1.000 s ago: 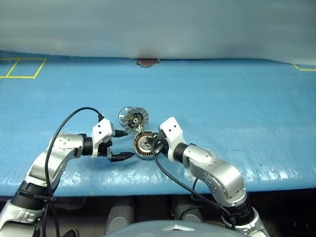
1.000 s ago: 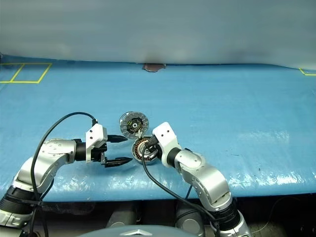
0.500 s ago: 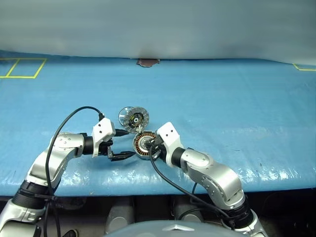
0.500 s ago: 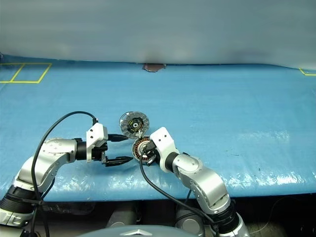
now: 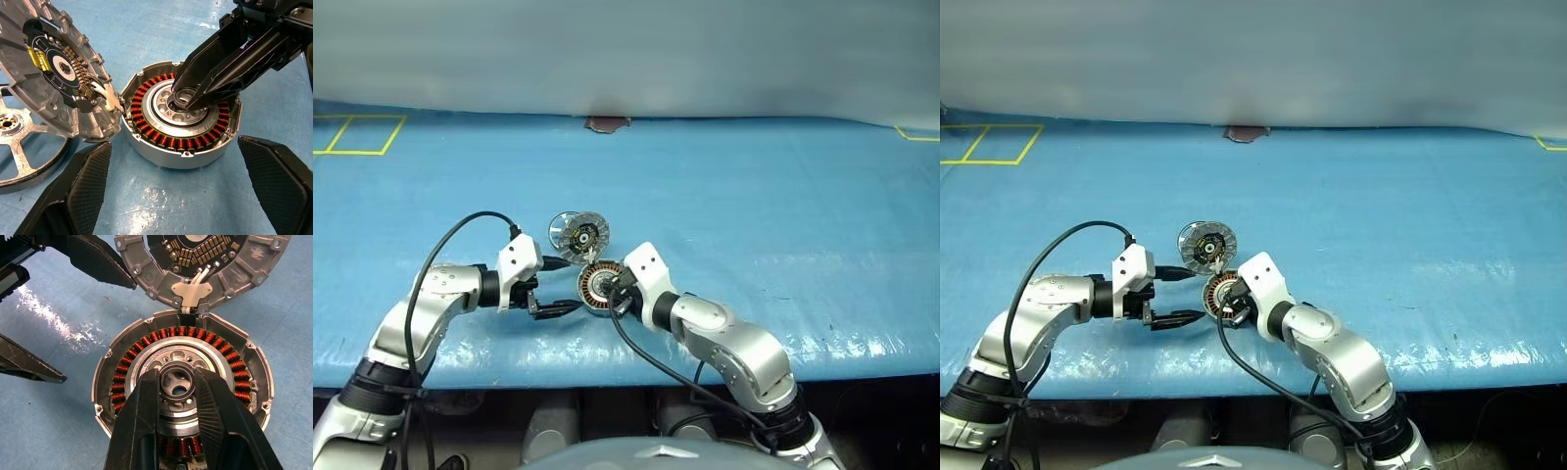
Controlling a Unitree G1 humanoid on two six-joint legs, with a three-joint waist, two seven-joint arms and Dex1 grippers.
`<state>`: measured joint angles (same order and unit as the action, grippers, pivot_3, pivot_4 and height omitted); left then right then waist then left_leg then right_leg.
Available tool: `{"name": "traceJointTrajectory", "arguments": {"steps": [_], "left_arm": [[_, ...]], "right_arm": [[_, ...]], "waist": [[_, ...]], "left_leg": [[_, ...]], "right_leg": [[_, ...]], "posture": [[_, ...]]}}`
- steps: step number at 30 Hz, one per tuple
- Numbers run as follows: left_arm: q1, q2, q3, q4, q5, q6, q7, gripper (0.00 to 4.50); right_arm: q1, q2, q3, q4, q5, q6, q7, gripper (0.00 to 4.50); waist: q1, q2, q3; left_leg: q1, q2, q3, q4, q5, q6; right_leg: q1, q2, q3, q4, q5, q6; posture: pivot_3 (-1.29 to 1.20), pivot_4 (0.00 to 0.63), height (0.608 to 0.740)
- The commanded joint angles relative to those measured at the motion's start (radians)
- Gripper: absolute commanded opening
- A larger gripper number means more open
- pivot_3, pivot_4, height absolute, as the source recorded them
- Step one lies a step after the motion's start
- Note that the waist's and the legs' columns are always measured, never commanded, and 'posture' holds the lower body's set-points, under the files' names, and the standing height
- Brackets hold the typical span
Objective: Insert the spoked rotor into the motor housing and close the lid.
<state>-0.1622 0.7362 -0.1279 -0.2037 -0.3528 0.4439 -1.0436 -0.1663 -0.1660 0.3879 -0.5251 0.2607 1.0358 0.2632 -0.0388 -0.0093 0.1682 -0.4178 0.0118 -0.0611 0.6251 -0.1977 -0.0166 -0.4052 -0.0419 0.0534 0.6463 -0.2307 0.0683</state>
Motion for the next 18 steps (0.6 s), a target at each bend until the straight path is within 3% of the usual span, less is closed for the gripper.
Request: {"name": "traceJointTrajectory", "arguments": {"steps": [1, 18], "left_arm": [[0.003, -0.004, 0.009, -0.03, 0.003, -0.02, 0.004, 4.5], [0.008, -0.01, 0.007, -0.03, 0.004, -0.021, 0.011, 4.5]], "right_arm": [[-0.014, 0.0, 0.003, -0.012, 0.005, -0.012, 0.008, 0.67], [-0.036, 0.001, 0.017, -0.009, 0.005, -0.009, 0.009, 0.67]], "waist": [[0.0, 0.0, 0.0], [0.0, 0.0, 0.0]], "left_leg": [[0.0, 0.0, 0.0, 0.0, 0.0, 0.0], [0.0, 0.0, 0.0, 0.0, 0.0, 0.0]], "right_leg": [[0.0, 0.0, 0.0, 0.0, 0.0, 0.0], [0.0, 0.0, 0.0, 0.0, 0.0, 0.0]], "posture": [[0.0, 0.15, 0.74], [0.0, 0.15, 0.74]]}}
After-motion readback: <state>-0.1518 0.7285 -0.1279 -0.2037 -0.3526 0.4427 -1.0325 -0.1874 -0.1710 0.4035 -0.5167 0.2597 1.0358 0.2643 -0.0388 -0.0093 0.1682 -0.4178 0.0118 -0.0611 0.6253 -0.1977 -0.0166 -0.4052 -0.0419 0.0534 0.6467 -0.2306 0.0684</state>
